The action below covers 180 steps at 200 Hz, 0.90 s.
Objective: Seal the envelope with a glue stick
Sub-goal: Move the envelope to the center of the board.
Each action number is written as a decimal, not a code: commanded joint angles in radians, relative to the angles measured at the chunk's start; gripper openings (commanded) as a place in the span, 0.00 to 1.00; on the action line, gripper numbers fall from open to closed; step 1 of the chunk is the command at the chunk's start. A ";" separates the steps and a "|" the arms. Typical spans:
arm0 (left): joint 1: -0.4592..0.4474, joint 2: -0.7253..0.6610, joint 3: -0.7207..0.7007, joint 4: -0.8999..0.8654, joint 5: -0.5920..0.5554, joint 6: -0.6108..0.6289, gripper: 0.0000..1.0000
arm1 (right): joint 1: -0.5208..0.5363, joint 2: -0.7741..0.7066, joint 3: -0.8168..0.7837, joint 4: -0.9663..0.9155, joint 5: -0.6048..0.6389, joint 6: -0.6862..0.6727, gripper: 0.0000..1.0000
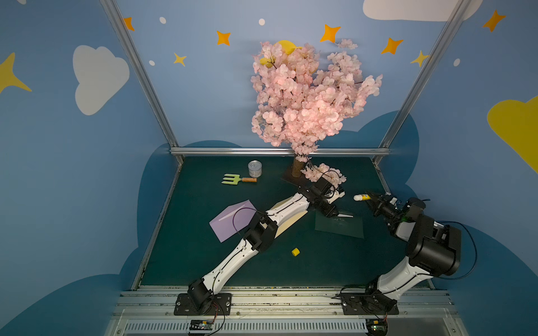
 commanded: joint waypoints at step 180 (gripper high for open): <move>0.038 -0.365 -0.629 0.135 0.037 -0.249 0.02 | 0.670 -0.387 0.217 -1.282 1.278 -1.125 0.00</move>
